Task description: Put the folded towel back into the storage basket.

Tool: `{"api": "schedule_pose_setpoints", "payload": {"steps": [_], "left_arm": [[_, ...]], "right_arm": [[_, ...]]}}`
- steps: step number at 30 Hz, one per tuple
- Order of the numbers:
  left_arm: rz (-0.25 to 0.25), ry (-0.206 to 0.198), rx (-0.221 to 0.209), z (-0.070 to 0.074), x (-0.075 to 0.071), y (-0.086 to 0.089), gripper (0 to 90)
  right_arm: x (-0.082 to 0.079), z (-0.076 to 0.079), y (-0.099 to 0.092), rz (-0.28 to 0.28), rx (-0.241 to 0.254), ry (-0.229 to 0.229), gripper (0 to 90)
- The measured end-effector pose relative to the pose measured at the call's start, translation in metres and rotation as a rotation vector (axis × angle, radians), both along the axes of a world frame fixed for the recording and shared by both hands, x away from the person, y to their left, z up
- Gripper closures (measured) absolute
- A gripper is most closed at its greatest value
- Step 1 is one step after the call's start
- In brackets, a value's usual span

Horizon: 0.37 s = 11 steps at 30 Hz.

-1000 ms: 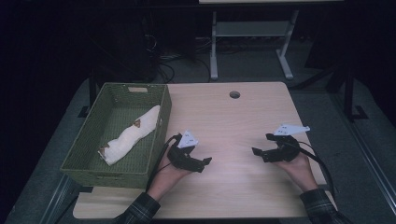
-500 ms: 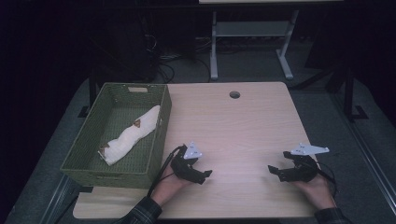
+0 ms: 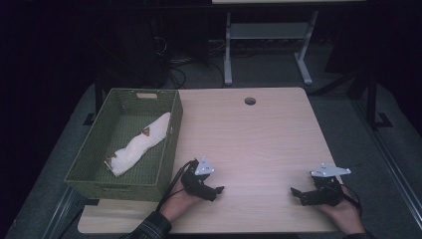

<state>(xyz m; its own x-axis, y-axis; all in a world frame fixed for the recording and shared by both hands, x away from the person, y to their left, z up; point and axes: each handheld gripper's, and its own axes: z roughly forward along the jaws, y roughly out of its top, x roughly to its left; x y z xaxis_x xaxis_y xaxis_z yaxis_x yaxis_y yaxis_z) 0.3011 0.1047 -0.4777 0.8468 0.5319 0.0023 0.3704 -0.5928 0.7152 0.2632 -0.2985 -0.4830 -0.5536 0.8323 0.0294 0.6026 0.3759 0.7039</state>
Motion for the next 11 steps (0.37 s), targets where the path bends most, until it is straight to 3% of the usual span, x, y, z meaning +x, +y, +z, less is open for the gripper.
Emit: {"api": "schedule_pose_setpoints", "payload": {"steps": [11], "left_arm": [[0.018,0.002,0.002,0.0002,0.0005,0.0008,12.2]], "right_arm": [[0.0006,-0.0001,-0.0007,0.009,0.001,-0.001,2.2]]}}
